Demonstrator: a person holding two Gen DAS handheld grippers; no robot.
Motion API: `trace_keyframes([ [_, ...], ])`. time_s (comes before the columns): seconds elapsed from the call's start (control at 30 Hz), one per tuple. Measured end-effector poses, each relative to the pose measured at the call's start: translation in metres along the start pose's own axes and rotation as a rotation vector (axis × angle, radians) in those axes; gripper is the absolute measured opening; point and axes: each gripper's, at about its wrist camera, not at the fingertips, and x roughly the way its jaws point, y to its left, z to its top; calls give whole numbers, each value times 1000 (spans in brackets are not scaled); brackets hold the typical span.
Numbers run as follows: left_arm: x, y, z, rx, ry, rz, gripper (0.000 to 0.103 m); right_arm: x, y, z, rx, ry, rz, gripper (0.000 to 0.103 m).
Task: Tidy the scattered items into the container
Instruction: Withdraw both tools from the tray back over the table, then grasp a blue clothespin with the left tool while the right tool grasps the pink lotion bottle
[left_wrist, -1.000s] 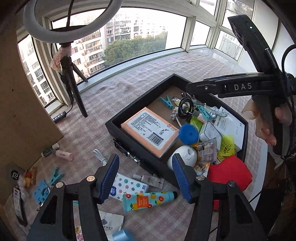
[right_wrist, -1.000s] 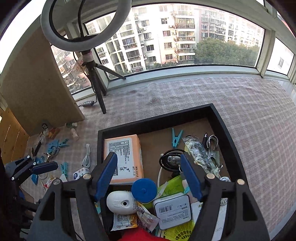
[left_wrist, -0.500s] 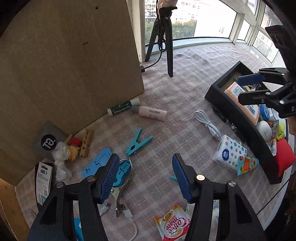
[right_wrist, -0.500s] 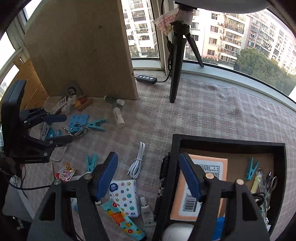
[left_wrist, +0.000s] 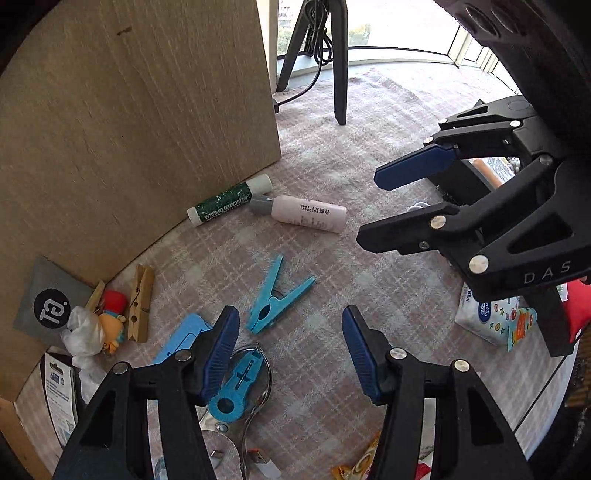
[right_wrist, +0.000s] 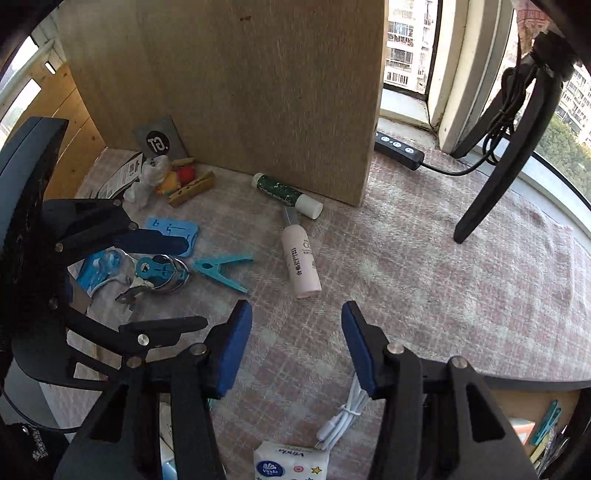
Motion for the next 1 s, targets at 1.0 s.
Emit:
trace_keyframes([
  [1.0,-3,-19,-5,-78,-16,-14,16,13,-22,12,130,-45,14,20],
])
